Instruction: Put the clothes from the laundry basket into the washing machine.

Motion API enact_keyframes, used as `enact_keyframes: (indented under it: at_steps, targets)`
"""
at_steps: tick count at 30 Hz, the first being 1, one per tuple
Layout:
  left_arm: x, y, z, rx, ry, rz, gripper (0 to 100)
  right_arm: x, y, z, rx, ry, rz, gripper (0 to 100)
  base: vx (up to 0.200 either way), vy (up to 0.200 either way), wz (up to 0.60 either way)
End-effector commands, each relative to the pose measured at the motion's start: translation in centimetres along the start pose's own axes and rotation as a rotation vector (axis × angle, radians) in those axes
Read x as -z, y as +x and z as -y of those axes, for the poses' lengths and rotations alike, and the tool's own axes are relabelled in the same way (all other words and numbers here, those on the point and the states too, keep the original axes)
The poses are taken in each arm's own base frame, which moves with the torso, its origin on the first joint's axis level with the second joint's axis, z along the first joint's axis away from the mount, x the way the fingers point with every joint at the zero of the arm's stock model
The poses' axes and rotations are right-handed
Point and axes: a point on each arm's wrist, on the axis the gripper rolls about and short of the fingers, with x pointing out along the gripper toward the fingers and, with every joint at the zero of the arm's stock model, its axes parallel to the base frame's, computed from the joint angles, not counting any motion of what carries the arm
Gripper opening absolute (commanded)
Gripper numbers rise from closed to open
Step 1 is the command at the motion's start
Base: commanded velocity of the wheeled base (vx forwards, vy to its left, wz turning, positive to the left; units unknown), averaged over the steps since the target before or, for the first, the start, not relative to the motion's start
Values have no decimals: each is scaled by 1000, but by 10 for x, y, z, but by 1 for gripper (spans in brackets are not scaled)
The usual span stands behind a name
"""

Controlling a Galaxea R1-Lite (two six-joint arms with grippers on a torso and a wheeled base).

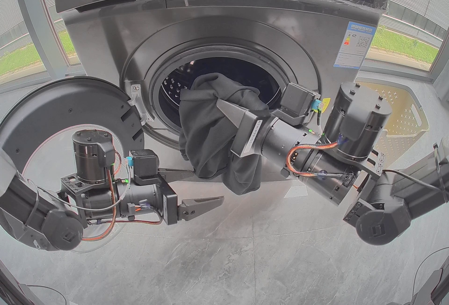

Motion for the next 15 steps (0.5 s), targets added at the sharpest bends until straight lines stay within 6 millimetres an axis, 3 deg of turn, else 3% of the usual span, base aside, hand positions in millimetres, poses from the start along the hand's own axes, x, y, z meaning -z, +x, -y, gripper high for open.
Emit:
enact_keyframes:
  at_steps: [1, 15]
  targets:
    - [8, 16, -12, -21, -10, -8, 100, -1, -1, -2, -6, 1, 2, 0, 0, 0, 0]
    - [0, 34, -12, -34, -11, 37, 100, 2, -1, -5, -14, 3, -4, 0, 0, 0, 0]
